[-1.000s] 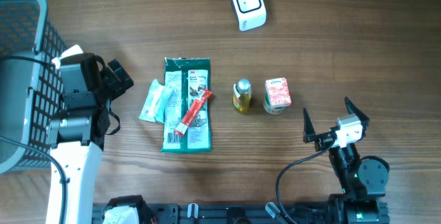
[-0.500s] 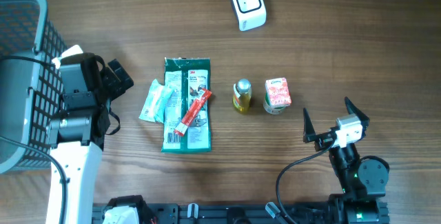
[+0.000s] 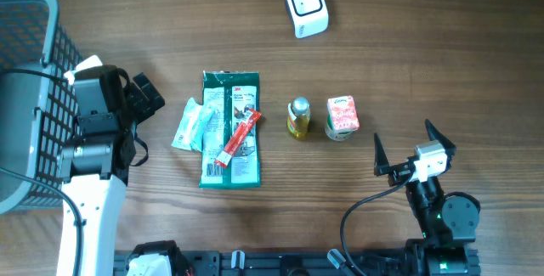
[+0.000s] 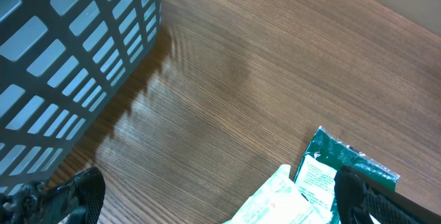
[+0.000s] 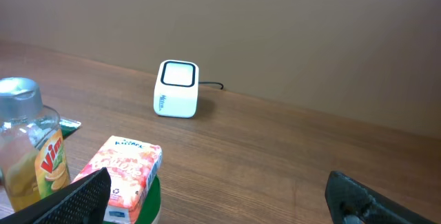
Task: Scan the item barcode
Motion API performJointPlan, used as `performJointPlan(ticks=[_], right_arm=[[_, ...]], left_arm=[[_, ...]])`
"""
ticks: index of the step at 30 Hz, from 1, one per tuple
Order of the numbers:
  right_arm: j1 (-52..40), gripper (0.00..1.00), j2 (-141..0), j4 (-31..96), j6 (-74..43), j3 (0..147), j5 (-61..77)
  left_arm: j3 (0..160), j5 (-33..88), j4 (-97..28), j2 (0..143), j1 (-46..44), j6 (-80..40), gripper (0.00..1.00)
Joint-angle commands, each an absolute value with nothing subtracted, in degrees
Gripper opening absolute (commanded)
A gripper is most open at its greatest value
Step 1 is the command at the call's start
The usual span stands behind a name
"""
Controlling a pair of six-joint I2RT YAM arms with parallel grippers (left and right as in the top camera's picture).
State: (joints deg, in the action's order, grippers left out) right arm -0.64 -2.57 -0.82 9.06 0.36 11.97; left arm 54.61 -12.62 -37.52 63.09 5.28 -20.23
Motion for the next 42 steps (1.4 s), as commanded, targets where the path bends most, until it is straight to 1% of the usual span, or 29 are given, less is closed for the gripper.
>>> performJointPlan(ticks=[1, 25, 26, 28, 32, 34, 35, 37, 39, 40, 42], right_arm=[[-0.51, 0.99, -2.42, -0.95, 8.99, 0.3, 12.25], [-0.51, 1.0, -2.42, -0.95, 8.97, 0.3, 12.25], [-0.51, 1.0, -2.42, -0.99, 9.34, 0.3, 11.97], [-0.51, 1.0, -2.42, -0.86, 15.31, 0.3, 11.16], [-0.51, 1.0, -2.42, -0.86, 15.0, 0.3, 11.25], [-0.51, 1.0, -2.44, -0.95, 14.52, 0.3, 13.43], [-0.51, 1.0, -2.44, -0.97, 8.05, 0.3, 14.2], [-0.51, 1.0, -2.44, -0.95, -12.47, 0.3, 13.8], [-0.51, 1.0, -2.85, -1.19, -24.05, 0.32, 15.07], [-0.51, 1.0, -3.05, -1.1, -24.01, 0.6, 19.86], [-0.51, 1.0, -3.33, 2.83, -23.99, 2.92, 22.15]], left_arm=[[55.09, -13.78, -37.58, 63.05, 5.54, -19.73, 1.0], [55.09, -13.78, -37.56, 63.05, 5.54, -19.73, 1.0], [55.09, -13.78, -37.58, 63.05, 5.54, -19.73, 1.0], [55.09, -13.78, -37.58, 63.05, 5.54, -19.73, 1.0], [55.09, -13.78, -37.58, 63.05, 5.54, -19.73, 1.0], [55.09, -13.78, -37.58, 63.05, 5.54, -19.73, 1.0], [55.09, -13.78, -37.58, 63.05, 5.54, -19.73, 1.0], [55.09, -13.78, -37.58, 63.05, 5.54, -19.73, 1.0], [55.09, -13.78, -37.58, 63.05, 5.52, -19.73, 1.0], [55.09, -13.78, -37.58, 63.05, 5.54, -19.73, 1.0], [55.09, -13.78, -37.58, 63.05, 5.54, -19.73, 1.0]])
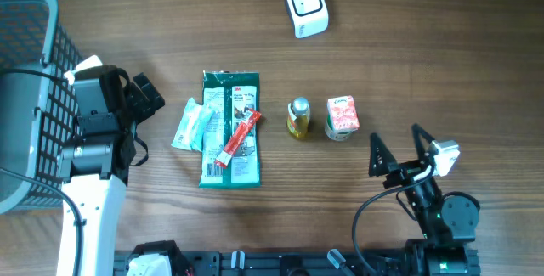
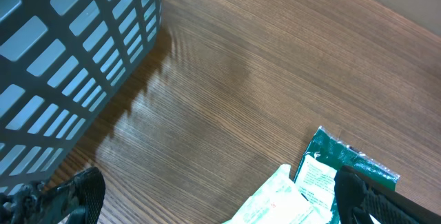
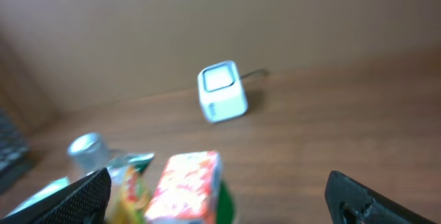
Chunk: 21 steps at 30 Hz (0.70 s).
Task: Scan the item barcode
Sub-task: 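Reach right gripper to the yellow oil bottle and grasp it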
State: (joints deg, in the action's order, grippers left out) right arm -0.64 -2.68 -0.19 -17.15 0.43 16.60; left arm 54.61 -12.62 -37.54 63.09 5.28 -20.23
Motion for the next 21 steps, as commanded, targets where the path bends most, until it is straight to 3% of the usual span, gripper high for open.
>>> performJointPlan(ticks=[1, 5, 7, 9, 12, 13, 15, 16, 18, 21], right_arm=[[-0.51, 1.0, -4.21, 7.7, -23.51, 7.49, 21.89], [-0.51, 1.0, -13.34, 17.74, -20.99, 25.87, 21.91], [-0.51, 1.0, -24.99, 29.26, -21.17, 40.71, 21.96], [-0.51, 1.0, -41.06, 48.66, -20.97, 59.27, 21.93], [-0.51, 1.0, -54.85, 55.72, -19.07, 72.34, 20.36], [-0.51, 1.0, -58.94, 55.05, -13.72, 73.41, 29.87], [-1.15, 0.74, -64.51, 54.87, -11.44, 73.41, 36.95], [-2.63, 0.66, -66.85, 55.51, -10.35, 73.41, 36.8], [-7.25, 0.64, -70.15, 56.23, -10.37, 73.41, 31.81], [-19.94, 0.75, -74.76, 55.05, -10.72, 75.79, 16.56]], left_arm=[[55.09, -13.78, -37.58, 63.05, 5.54, -19.73, 1.0], [55.09, -13.78, -37.58, 63.05, 5.54, -19.73, 1.0], [55.09, -13.78, -37.58, 63.05, 5.54, -19.73, 1.0], [55.09, -13.78, -37.58, 63.05, 5.54, -19.73, 1.0], [55.09, -13.78, -37.58, 63.05, 5.54, -19.73, 1.0], [55.09, -13.78, -37.58, 63.05, 5.54, -19.73, 1.0], [55.09, -13.78, -37.58, 63.05, 5.54, -19.73, 1.0], [55.09, -13.78, -37.58, 63.05, 5.54, -19.73, 1.0], [55.09, -13.78, -37.56, 63.05, 5.54, -19.73, 1.0], [55.09, -13.78, -37.58, 63.05, 5.54, -19.73, 1.0]])
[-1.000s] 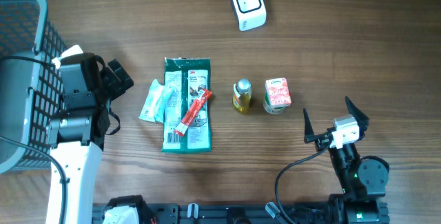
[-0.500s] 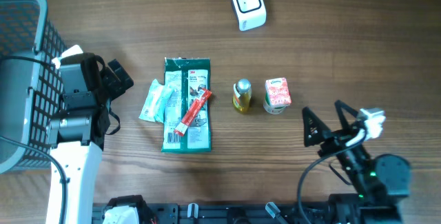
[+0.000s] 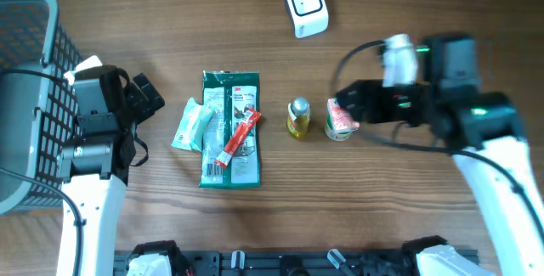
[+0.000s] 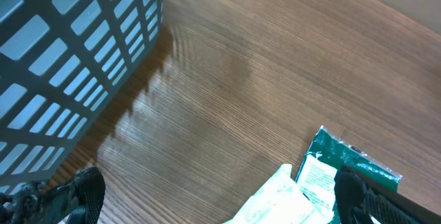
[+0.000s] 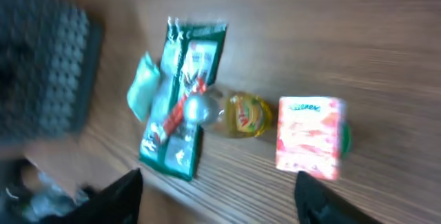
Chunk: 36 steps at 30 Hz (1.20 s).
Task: Scan the item barcode
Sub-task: 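Reach right gripper to the yellow oil bottle and grasp it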
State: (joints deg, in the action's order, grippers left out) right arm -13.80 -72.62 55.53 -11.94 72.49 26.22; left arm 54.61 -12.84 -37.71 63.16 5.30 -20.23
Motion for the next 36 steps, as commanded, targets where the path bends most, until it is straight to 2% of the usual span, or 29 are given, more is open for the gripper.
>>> performJointPlan(ticks=[1, 5, 7, 18, 28, 36], right_arm=[[-23.03, 0.76, -76.25, 55.35, -10.7, 78.24, 14.46], [-32.75, 0.78, -88.01, 64.47, -10.7, 94.3, 3.14], [-34.17, 0.8, -94.5, 68.77, -10.94, 99.59, 0.69], [-35.94, 0.77, -110.08, 71.5, -12.21, 99.35, 0.62], [-36.8, 0.74, -110.5, 64.84, -15.25, 90.65, -2.81], [-36.77, 0.72, -110.5, 62.78, -15.2, 89.12, -2.83]], left_arm=[[55.09, -13.78, -37.58, 63.05, 5.54, -19.73, 1.0], [55.09, -13.78, -37.58, 63.05, 5.54, -19.73, 1.0], [55.09, -13.78, -37.58, 63.05, 5.54, -19.73, 1.0], [55.09, -13.78, -37.58, 63.05, 5.54, -19.73, 1.0], [55.09, -13.78, -37.58, 63.05, 5.54, -19.73, 1.0], [55.09, -13.78, -37.58, 63.05, 5.54, -19.73, 1.0]])
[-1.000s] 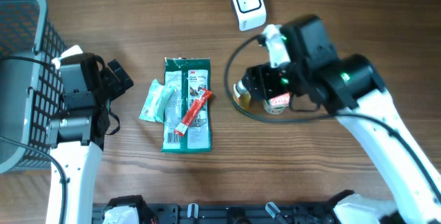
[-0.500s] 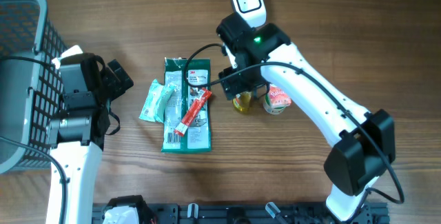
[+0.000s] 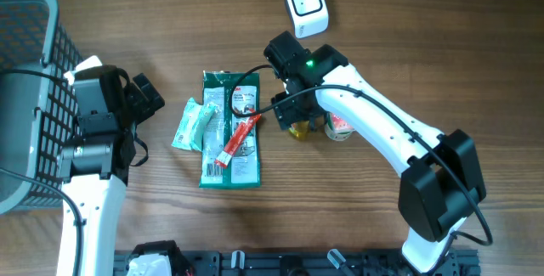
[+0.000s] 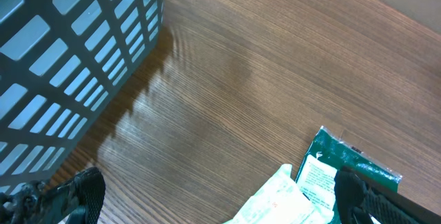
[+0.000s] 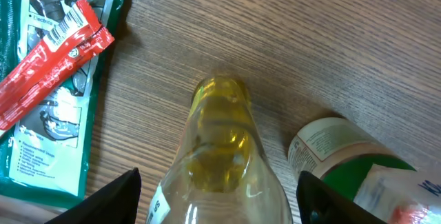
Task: Scan the item barcode
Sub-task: 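Reach right gripper to the yellow oil bottle and grasp it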
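A small clear bottle of yellow liquid [image 3: 298, 121] stands upright at the table's middle. My right gripper [image 3: 291, 109] is down over it, open, one finger on each side; whether the pads touch the glass is unclear. In the right wrist view the bottle [image 5: 220, 148] fills the gap of the right gripper [image 5: 217, 200]. The white barcode scanner [image 3: 306, 5] sits at the far edge. My left gripper [image 3: 146, 98] hovers open by the basket, and in its own view the left gripper [image 4: 220, 203] holds nothing.
A pink carton on a green-lidded can [image 3: 342, 125] stands right beside the bottle. Left of it lies a green pack [image 3: 228, 153] with a red stick [image 3: 235, 143] on top, and a pale green pouch [image 3: 192, 125]. A grey basket [image 3: 25, 72] fills the left edge.
My right arm has come from above the carton to the bottle, lower down, its fingers now straddling the bottle. The left arm and the items have not moved.
My right gripper rested open at the near right of the table, facing the scanner. Then it was turned slightly, then high over the carton and bottle looking down. Now it is down around the bottle. The left gripper stayed open by the basket throughout.
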Motion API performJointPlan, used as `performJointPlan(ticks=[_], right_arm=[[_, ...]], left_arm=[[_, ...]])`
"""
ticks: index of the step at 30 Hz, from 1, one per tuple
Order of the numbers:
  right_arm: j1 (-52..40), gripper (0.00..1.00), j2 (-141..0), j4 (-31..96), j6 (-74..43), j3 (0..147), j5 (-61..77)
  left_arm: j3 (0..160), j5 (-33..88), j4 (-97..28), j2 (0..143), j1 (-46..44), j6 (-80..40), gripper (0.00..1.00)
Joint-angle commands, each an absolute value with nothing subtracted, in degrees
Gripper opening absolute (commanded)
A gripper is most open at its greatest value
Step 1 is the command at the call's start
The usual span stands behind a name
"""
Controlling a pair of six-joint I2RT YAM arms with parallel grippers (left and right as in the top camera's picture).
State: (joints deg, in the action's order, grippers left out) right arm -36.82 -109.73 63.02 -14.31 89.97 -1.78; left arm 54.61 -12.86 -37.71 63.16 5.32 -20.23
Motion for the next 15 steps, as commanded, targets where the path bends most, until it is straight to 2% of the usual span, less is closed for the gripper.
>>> performJointPlan(ticks=[1, 7, 11, 13, 15], right_arm=[[-36.77, 0.66, -110.5, 62.65, -15.2, 89.1, -2.83], [-36.67, 0.27, -109.69, 62.63, -15.2, 91.2, -2.02], [-33.52, 0.25, -102.0, 62.87, -15.22, 93.86, 9.78], [-28.75, 0.24, -97.36, 63.18, -15.0, 93.86, 20.84], [-22.68, 0.14, -93.95, 63.7, -12.64, 93.86, 35.83]], left_arm=[[55.09, -13.78, -37.58, 63.05, 5.54, -19.73, 1.0], [55.09, -13.78, -37.58, 63.05, 5.54, -19.73, 1.0], [55.09, -13.78, -37.58, 63.05, 5.54, -19.73, 1.0], [55.09, -13.78, -37.58, 63.05, 5.54, -19.73, 1.0], [55.09, -13.78, -37.58, 63.05, 5.54, -19.73, 1.0]])
